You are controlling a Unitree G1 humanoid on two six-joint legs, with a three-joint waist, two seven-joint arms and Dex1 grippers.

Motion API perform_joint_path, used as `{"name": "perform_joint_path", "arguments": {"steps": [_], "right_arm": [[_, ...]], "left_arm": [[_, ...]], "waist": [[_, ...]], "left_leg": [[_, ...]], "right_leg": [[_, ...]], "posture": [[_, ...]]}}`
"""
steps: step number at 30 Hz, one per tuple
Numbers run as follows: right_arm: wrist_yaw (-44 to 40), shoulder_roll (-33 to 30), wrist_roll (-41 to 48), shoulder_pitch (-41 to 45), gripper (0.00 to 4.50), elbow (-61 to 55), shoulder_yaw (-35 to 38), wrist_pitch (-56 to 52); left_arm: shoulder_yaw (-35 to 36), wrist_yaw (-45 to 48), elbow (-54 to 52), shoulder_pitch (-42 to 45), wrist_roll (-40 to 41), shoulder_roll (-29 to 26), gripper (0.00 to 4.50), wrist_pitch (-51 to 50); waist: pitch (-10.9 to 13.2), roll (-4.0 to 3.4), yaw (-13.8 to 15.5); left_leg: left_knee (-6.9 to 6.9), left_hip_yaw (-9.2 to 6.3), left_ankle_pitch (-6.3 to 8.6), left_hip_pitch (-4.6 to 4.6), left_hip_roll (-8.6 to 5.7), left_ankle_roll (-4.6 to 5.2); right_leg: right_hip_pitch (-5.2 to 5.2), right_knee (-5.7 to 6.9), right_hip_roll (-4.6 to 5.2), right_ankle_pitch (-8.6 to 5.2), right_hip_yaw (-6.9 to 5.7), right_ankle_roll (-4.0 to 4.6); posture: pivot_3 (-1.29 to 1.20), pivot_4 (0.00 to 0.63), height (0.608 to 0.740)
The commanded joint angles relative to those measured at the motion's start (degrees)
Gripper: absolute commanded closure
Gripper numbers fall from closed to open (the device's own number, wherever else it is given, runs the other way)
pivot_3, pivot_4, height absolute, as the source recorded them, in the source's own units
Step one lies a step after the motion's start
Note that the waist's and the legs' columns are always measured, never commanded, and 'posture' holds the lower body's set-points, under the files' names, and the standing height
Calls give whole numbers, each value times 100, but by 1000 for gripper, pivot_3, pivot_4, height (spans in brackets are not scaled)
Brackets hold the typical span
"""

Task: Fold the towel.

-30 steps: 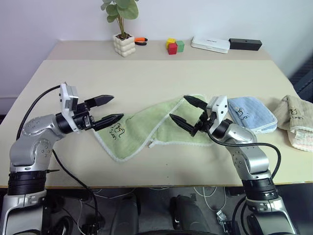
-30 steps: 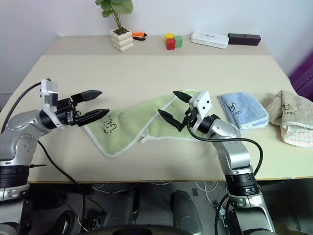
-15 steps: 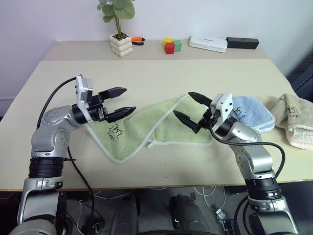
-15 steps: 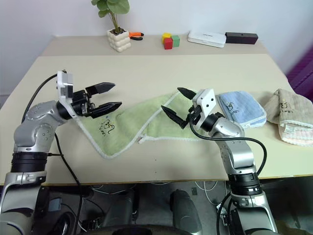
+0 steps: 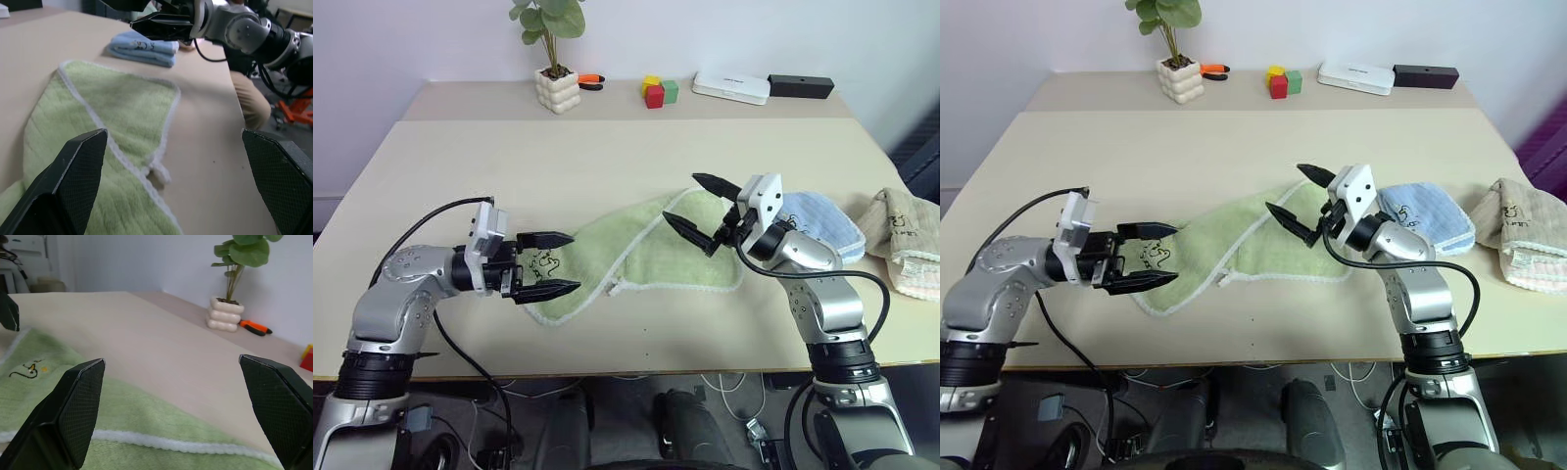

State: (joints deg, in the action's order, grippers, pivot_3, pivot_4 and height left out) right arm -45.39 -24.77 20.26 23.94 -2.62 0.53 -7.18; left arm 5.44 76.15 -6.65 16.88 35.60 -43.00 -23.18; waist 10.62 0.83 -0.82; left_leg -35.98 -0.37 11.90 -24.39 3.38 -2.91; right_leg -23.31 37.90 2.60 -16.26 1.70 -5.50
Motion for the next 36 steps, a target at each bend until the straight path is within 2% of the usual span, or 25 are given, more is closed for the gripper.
{"name": "perform_joint_path", "arguments": {"steps": [1,10,13,28,31,36], "right_arm": [[-114,-9,-85,229,27,313,36,283],[90,164,-175,199,27,228,50,385],[248,234,-167,65,27,49,59,378],[774,377,-203,-283,27,-376,118,404],[817,362,-180,-289,0,-438,121,379],[831,361,-174,-328,0,-439,117,398]], "left_arm": [[-66,156,-339,-211,-137,-183,0,190],[-684,680,155,-194,-1190,-595,0,1280],[-926,686,550,-51,-1642,-521,0,1870],[-1554,970,1834,452,-2474,-331,0,3245],[-1589,1062,1794,440,-2347,-263,751,3186],[-1546,1104,1773,451,-2307,-282,2980,3153]], "waist": [[0,0,0],[1,-2,14],[1,-2,15],[2,-3,11],[1,-3,15],[1,-2,12]], "left_leg": [[0,1,0,0,0,0],[1,1,0,-1,0,0],[3,2,0,-1,0,0],[2,4,0,-2,1,0],[1,4,0,-2,1,0],[0,4,0,-2,1,0]], "right_leg": [[0,0,1,0,0,0],[-2,0,1,-7,0,13],[-4,0,0,-7,0,14],[-5,2,-2,-4,2,7],[-5,3,-2,-1,1,1],[-5,3,-2,-1,2,1]], "posture": [[0,150,740],[0,150,740],[0,150,740],[0,150,740],[0,150,740],[0,150,740]]}}
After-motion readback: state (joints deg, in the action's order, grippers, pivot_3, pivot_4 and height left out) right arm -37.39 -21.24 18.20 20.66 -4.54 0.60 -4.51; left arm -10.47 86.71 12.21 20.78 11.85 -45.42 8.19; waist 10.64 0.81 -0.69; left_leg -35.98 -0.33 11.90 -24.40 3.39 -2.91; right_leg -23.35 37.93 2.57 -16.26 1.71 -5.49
